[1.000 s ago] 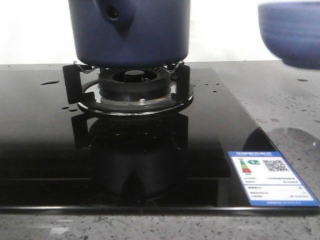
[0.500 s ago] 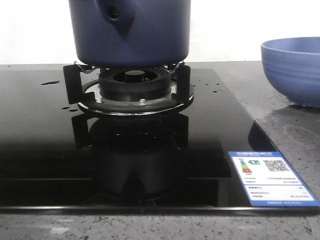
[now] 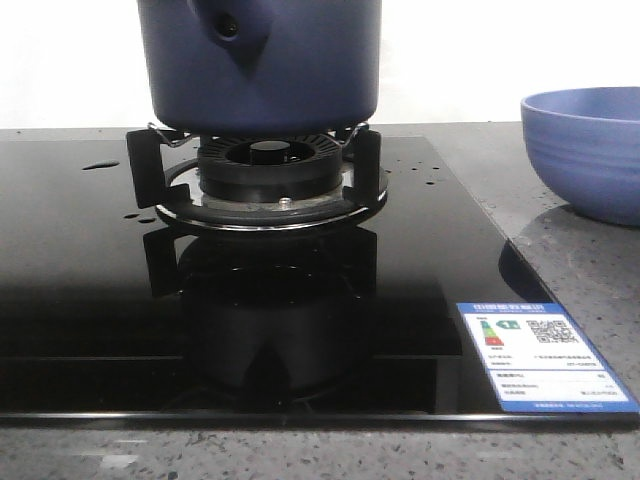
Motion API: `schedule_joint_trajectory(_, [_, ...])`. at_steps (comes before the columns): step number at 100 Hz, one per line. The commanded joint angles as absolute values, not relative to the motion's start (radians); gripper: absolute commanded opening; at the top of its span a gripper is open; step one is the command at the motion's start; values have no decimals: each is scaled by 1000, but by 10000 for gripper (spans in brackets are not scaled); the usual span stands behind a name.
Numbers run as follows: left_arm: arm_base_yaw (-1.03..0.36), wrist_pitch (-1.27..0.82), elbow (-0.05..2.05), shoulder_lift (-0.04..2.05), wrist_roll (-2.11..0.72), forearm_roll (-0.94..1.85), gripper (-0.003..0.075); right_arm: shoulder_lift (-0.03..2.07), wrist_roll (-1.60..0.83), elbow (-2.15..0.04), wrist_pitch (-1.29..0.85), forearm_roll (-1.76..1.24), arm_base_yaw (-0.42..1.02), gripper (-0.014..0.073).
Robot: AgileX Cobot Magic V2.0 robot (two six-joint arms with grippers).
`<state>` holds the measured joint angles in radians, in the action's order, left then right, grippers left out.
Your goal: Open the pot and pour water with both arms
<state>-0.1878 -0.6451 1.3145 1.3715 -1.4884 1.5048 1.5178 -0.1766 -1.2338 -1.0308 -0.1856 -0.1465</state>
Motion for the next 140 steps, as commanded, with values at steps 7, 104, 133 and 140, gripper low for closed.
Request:
schedule_joint_trajectory(7, [-198, -645, 1357, 1331, -1489, 1583, 354, 1486, -201, -1258, -1002, -186, -151, 41])
schedule_joint_trajectory(104, [-243, -887, 1305, 1468, -1489, 1519, 354, 1274, -245, -1421, -1086, -320, -151, 486])
schedule_joint_trajectory(133, [-261, -888, 1305, 1501, -1489, 1457, 354, 1274, -247, -1421, -1084, -325, -151, 486])
schedule_joint_trajectory(140, [-261, -888, 1305, 1503, -1489, 1452, 354, 1274, -247, -1421, -1084, -325, -151, 486])
